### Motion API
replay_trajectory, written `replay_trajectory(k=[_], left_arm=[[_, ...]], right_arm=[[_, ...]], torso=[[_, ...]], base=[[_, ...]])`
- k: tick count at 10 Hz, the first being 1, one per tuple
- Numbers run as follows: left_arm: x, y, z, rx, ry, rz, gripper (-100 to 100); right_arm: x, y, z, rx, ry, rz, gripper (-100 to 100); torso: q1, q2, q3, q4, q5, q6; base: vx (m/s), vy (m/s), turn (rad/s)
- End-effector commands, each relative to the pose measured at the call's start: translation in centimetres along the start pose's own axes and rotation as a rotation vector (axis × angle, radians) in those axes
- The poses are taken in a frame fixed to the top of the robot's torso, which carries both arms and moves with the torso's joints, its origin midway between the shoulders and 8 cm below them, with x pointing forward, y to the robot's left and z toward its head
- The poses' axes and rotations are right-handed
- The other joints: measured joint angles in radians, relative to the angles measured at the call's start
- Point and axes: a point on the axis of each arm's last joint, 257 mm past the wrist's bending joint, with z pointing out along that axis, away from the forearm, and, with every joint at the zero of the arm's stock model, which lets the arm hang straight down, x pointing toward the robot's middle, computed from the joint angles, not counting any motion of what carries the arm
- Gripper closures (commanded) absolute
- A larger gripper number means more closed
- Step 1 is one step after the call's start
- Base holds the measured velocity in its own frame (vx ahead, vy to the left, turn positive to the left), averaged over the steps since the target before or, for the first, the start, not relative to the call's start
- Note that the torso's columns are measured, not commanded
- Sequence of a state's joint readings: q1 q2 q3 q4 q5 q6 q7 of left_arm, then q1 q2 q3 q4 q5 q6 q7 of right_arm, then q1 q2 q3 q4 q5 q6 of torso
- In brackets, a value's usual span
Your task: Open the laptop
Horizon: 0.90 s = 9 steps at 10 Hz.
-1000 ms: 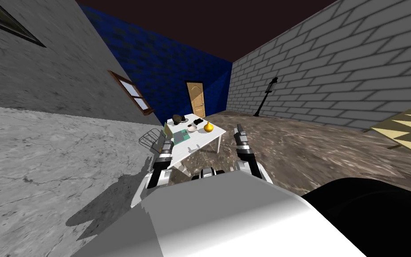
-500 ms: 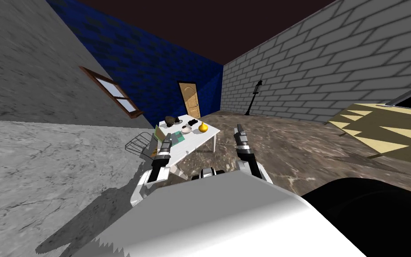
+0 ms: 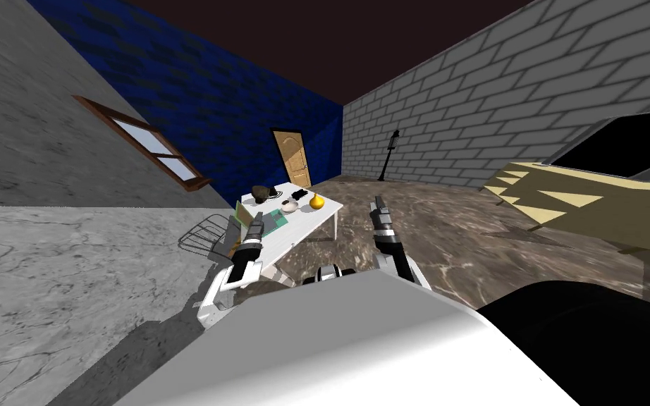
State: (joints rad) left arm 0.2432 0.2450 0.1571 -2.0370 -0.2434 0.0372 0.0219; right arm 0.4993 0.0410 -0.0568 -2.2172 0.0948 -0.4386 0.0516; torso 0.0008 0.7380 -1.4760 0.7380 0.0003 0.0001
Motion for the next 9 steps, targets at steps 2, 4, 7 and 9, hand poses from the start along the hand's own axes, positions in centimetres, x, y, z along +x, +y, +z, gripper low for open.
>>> replay_trajectory(k=[2, 4, 7, 9], left_arm=[[-3.9, 4.1, 0.5, -0.119, -0.068, 0.037, -100], [-6.1, 6.0, 0.5, -0.182, -0.108, 0.050, -100], [-9.1, 8.4, 0.2, -0.266, -0.163, 0.063, -100], [-10.9, 9.7, -0.1, -0.312, -0.193, 0.069, -100]], right_arm=[[0.0, 0.0, 0.0, 0.000, 0.000, 0.000, 0], [0.0, 0.0, 0.0, 0.000, 0.000, 0.000, 0], [0.0, 0.0, 0.0, 0.000, 0.000, 0.000, 0], [0.0, 0.0, 0.0, 0.000, 0.000, 0.000, 0]], torso=[[0.000, 0.000, 0.000, 0.000, 0.000, 0.000], [-0.001, 0.000, 0.000, 0.000, 0.000, 0.000], [-0.001, -0.001, 0.000, 0.000, 0.000, 0.000], [-0.001, 0.000, 0.000, 0.000, 0.000, 0.000]], base=[[-0.017, 0.067, -0.129], [-0.030, 0.069, -0.123], [-0.018, 0.068, -0.116], [-0.019, 0.057, -0.098]])
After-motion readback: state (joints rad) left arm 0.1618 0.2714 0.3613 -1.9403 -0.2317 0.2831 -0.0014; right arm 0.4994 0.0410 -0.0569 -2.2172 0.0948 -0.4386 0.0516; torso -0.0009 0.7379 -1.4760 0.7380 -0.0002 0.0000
